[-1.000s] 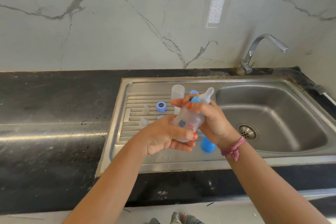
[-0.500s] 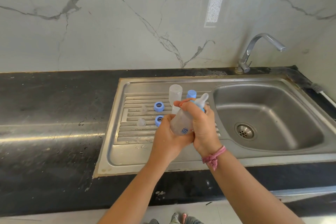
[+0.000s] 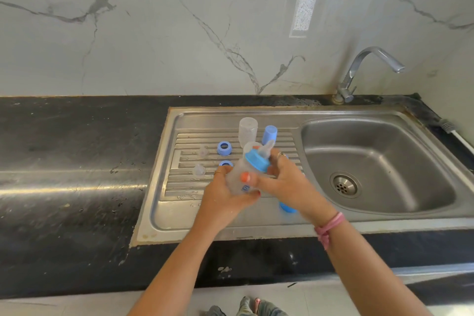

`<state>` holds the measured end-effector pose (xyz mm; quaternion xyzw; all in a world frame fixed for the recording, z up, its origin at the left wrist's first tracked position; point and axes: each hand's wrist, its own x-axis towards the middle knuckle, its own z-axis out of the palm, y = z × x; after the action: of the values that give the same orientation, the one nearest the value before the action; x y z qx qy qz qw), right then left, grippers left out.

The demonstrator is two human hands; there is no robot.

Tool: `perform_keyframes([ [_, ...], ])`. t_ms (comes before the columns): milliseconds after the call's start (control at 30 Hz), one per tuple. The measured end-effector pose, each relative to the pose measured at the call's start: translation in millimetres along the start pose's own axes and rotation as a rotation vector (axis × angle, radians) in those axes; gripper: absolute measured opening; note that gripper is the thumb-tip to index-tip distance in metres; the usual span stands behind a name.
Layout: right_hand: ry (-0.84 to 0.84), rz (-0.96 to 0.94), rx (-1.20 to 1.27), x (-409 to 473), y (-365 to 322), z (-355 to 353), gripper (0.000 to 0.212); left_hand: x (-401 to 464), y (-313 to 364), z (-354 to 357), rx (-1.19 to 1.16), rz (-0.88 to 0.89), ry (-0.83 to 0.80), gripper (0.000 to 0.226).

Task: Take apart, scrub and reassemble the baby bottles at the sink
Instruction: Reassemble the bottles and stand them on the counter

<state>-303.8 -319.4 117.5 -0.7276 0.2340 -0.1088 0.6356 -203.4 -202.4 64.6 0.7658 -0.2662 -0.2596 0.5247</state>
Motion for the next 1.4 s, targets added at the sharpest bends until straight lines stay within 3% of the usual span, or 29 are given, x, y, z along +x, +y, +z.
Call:
perform_keyframes([
  [67, -0.006, 0.005, -0.255, -1, 6, -24, 0.054, 2, -5, -9, 0.037, -0.041, 0.031, 0.055],
  [200, 0.235, 0.062, -0.689, 1, 40, -58, 0.043, 4, -19, -15, 0.077, -0.126, 0.052, 0.059],
  [267, 0.16, 0.147, -0.946, 2, 66, -63, 0.057, 5, -24, -14, 0.074, -0.153, 0.045, 0.06],
  [333, 0.044, 0.201, -1.028, 2, 88, -58, 0.065, 5, -26, -12, 0.089, -0.161, 0.036, 0.06],
  [433, 0.018, 0.21, -1.073, 2, 108, -51, 0.057, 5, -28, -12, 0.113, -0.159, 0.028, 0.059],
  [533, 0.124, 0.231, -0.898, 6, 103, -53, 0.055, 5, -28, -13, 0.112, -0.133, 0.032, 0.058],
  [667, 0.289, 0.105, 0.068, 9, 47, -59, 0.081, 5, -23, -15, 0.12, -0.079, 0.035, 0.063],
  [733, 0.252, -0.006, 0.252, 10, 27, -59, 0.083, 5, -18, -15, 0.129, -0.057, 0.043, 0.064],
  [967, 0.074, -0.173, 0.038, 8, 8, -38, 0.05, 6, -2, -15, 0.217, 0.026, 0.025, 0.071],
  [1400, -0.058, -0.108, -0.025, 11, -9, -51, 0.05, 7, 11, -17, 0.261, 0.131, 0.038, 0.071],
])
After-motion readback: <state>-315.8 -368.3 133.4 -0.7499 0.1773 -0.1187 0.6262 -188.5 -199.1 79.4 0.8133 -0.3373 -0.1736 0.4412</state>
